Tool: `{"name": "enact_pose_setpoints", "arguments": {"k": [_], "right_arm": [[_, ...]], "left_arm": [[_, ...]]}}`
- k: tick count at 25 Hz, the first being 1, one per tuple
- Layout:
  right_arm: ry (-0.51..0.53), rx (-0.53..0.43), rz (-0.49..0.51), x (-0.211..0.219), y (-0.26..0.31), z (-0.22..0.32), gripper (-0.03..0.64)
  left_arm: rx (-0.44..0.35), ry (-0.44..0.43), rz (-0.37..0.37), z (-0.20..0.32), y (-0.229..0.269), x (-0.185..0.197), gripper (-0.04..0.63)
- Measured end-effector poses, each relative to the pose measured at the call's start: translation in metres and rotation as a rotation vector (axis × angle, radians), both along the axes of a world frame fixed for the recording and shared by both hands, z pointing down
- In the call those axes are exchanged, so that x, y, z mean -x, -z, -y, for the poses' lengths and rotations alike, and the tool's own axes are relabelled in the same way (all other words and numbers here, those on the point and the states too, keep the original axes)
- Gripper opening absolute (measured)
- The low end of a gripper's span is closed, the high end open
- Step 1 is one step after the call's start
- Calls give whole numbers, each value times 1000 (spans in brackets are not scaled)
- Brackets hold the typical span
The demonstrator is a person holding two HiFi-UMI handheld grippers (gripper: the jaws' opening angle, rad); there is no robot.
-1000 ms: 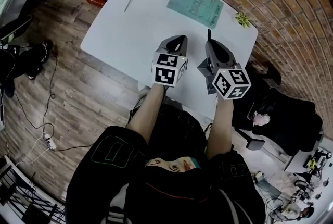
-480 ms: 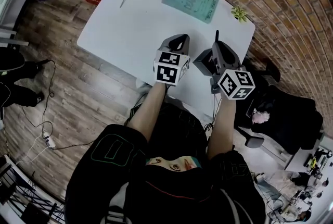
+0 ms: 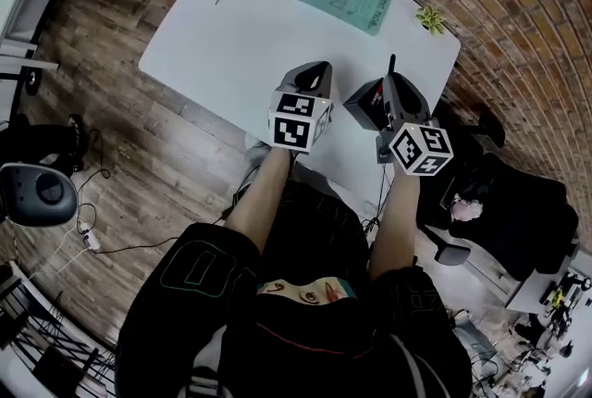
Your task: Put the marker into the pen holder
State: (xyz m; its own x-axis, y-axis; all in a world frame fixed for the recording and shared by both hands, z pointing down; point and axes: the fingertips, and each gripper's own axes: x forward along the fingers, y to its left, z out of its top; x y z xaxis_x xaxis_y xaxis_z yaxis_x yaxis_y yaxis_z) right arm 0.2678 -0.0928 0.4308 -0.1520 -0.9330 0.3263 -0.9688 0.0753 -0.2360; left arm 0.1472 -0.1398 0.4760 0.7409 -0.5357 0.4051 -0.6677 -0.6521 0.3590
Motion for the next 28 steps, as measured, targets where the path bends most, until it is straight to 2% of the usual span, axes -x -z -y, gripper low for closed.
{"name": "enact_pose_setpoints", "arguments": {"k": [9, 18, 28], "right_arm": [[44, 7, -57, -1, -7, -14, 54], [67, 8, -59, -5, -15, -34, 54], [99, 56, -112, -3, -33, -59, 54]], "left_arm": [[3, 14, 13, -15, -5, -8, 9], [12, 24, 33, -34, -13, -12, 9], [29, 26, 48, -60, -24, -19, 9]]}}
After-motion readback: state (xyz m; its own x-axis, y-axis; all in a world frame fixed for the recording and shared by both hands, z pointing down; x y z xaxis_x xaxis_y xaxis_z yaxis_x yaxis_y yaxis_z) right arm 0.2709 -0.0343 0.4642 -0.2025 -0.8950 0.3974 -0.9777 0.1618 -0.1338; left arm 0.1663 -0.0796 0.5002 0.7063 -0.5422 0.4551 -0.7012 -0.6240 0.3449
